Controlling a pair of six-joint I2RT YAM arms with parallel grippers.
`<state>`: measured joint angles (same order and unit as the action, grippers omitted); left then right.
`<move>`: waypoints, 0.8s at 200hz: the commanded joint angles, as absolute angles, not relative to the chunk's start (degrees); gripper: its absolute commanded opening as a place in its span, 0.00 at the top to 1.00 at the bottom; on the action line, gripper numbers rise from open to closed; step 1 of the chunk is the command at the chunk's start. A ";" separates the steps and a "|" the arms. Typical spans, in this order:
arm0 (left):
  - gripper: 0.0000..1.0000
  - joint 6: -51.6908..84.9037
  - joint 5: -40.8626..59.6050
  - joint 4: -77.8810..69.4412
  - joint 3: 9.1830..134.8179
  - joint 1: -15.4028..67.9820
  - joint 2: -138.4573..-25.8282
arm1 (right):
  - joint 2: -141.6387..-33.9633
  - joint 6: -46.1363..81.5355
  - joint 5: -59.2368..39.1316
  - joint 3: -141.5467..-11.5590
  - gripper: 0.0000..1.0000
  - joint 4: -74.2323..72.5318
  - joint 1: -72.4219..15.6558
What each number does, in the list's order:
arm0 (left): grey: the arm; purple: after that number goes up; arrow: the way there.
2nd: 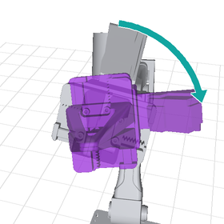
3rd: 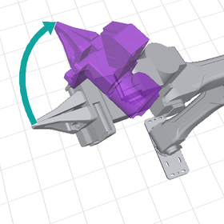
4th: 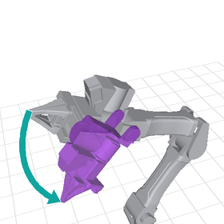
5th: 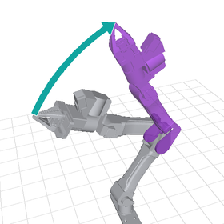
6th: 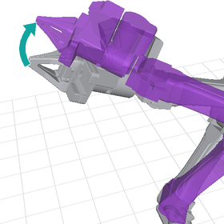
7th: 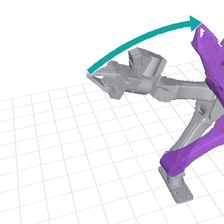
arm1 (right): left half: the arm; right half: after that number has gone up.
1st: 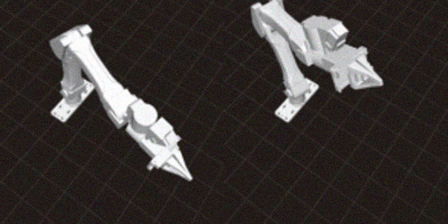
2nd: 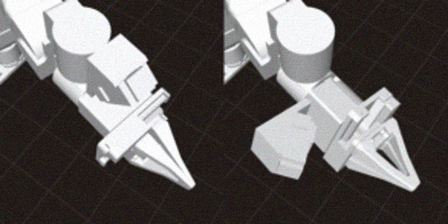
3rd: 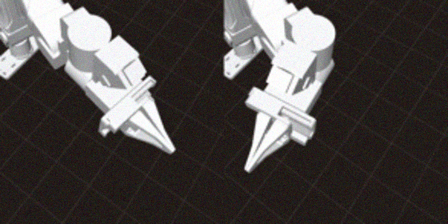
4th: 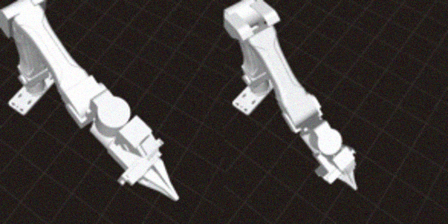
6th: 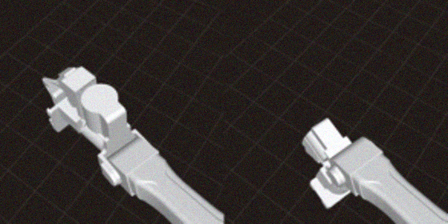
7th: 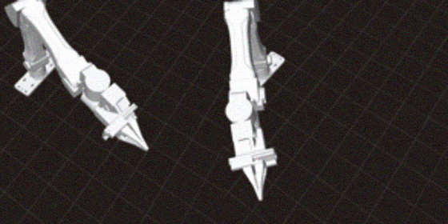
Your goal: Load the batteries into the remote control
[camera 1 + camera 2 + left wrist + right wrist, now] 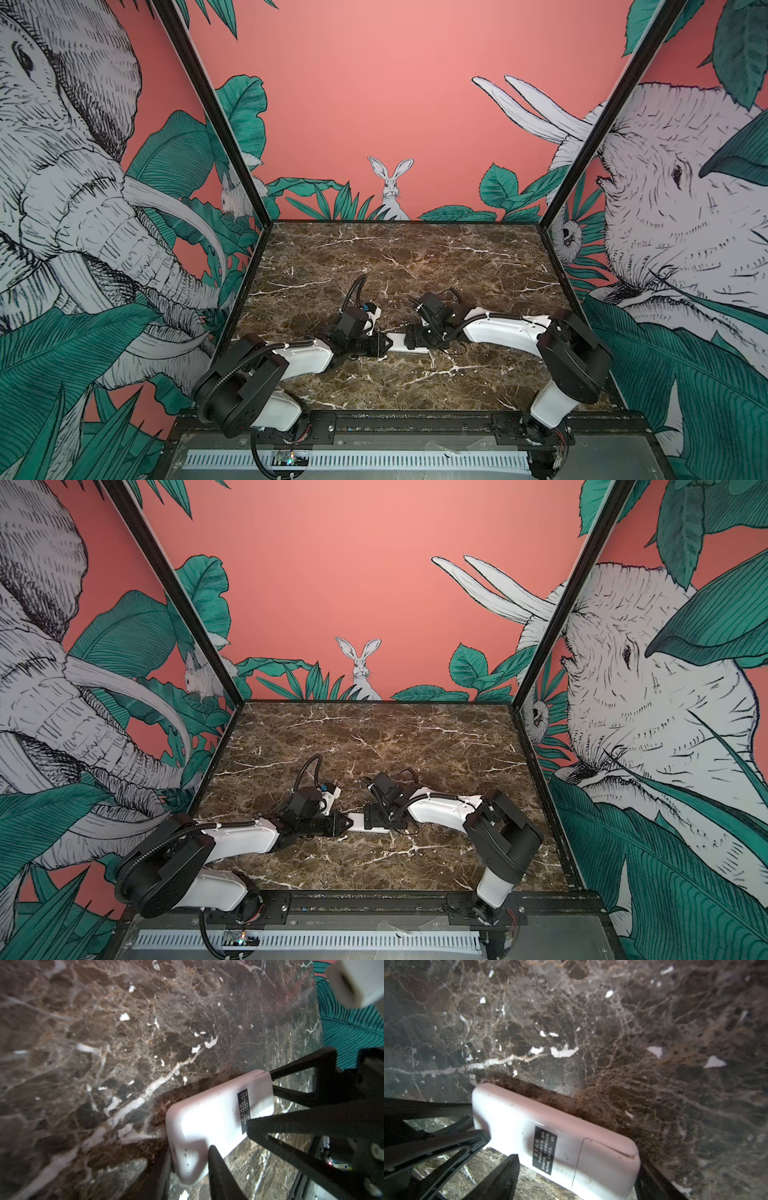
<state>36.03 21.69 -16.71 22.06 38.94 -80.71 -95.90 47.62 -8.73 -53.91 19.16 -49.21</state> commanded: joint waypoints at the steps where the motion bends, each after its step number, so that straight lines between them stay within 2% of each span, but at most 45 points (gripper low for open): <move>1: 0.67 35.77 22.72 -10.72 20.70 39.76 -82.53 | -95.67 46.85 -8.03 -52.12 0.16 23.25 -48.41; 116: 0.67 35.75 21.90 -9.98 20.86 39.81 -82.82 | -89.46 45.48 -7.12 -49.85 0.16 27.22 -46.74; 160: 0.67 35.65 21.79 -10.11 20.80 39.79 -82.88 | -87.47 45.94 -6.94 -48.95 0.25 27.18 -46.08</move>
<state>35.99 22.28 -16.86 22.15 39.18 -81.03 -88.75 45.84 -8.14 -49.28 25.85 -46.63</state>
